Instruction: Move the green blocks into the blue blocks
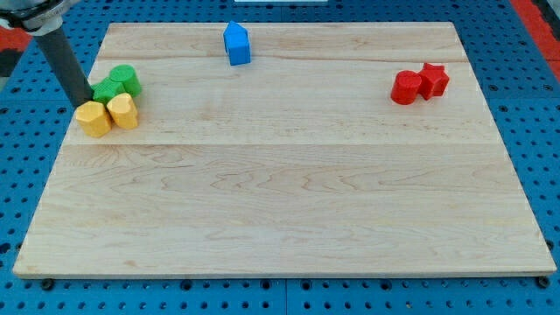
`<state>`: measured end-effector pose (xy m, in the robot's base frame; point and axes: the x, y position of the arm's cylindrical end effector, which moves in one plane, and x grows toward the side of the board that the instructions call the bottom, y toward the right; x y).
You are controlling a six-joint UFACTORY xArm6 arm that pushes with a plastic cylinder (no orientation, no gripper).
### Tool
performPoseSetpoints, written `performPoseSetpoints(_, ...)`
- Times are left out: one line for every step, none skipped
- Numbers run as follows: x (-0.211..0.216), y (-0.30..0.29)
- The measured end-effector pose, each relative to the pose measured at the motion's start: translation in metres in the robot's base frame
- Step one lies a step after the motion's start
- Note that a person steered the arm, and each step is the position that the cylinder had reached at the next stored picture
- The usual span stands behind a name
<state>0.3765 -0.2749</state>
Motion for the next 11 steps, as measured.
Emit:
performPoseSetpoints(-0.016,0.005)
performPoseSetpoints(-0.033,0.022)
performPoseSetpoints(-0.056,0.030)
performPoseSetpoints(-0.076,0.035)
performPoseSetpoints(-0.078,0.021)
performPoseSetpoints(-0.050,-0.011)
performPoseSetpoints(0.003,-0.013)
performPoseSetpoints(0.004,-0.002)
performPoseSetpoints(-0.019,0.001)
performPoseSetpoints(-0.024,0.031)
performPoseSetpoints(-0.025,0.074)
